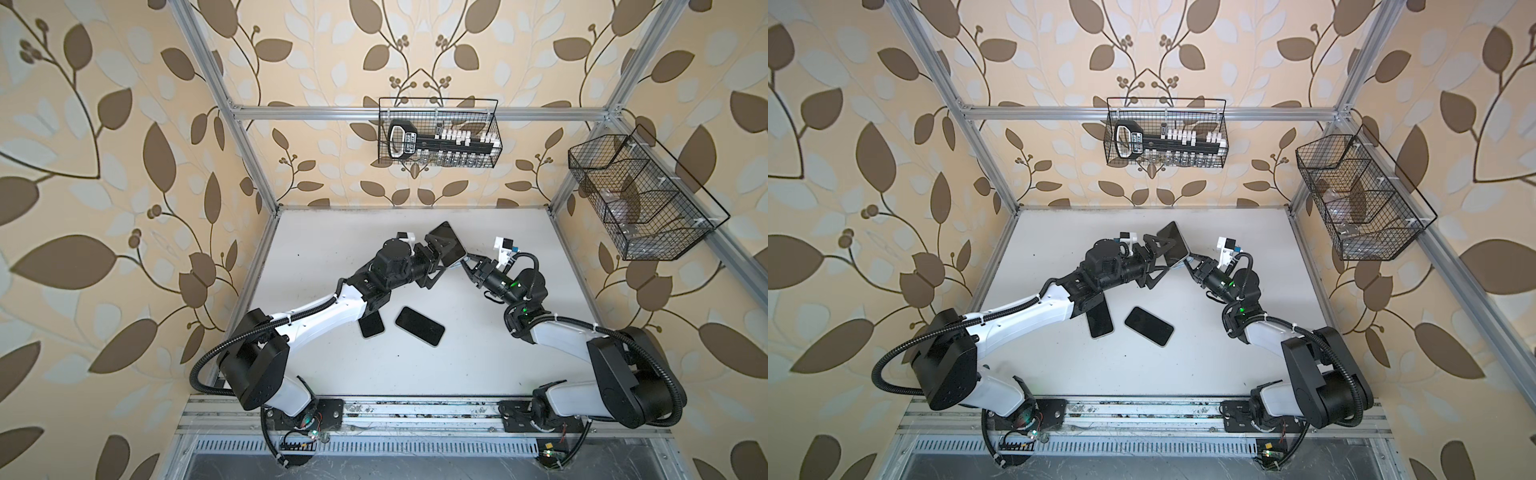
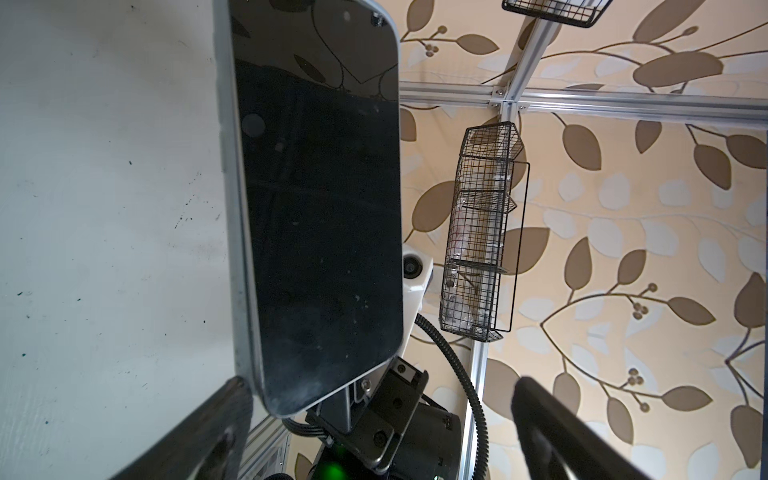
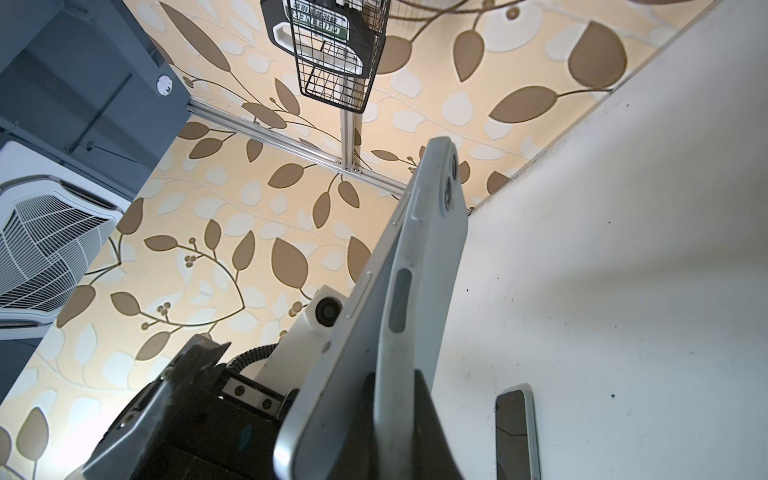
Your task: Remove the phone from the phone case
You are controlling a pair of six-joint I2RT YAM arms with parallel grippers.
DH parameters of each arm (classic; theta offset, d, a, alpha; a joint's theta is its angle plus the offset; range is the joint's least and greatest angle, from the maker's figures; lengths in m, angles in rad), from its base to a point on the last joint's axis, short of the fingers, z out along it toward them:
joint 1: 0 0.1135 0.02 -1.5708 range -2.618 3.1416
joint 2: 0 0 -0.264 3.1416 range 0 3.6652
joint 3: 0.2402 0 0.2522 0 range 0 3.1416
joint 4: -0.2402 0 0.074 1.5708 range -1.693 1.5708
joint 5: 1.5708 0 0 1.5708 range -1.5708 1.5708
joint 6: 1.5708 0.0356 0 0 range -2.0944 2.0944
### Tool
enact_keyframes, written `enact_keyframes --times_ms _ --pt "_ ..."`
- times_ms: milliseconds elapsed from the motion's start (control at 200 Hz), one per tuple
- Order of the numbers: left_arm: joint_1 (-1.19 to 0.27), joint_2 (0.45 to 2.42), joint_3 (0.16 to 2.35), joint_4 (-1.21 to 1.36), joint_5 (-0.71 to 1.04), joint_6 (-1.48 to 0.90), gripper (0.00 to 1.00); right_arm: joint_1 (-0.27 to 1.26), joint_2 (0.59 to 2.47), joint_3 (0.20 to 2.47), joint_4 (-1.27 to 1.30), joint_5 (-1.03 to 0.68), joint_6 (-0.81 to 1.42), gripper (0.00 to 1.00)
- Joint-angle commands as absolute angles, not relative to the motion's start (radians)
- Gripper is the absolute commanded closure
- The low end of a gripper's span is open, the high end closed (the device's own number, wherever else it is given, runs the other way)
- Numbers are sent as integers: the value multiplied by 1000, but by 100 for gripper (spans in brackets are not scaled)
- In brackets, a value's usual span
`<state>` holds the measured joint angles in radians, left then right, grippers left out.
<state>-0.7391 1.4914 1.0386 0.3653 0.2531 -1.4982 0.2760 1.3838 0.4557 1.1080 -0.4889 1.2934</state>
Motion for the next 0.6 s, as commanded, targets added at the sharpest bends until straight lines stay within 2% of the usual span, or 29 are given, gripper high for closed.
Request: enact_keyframes --times_ms 0,595 --pt "-735 1447 1100 419 229 -1471 1 298 1367 439 1156 -522 1277 100" --pt "-733 1405 1100 403 218 -1453 1 305 1417 433 1211 -520 1307 100"
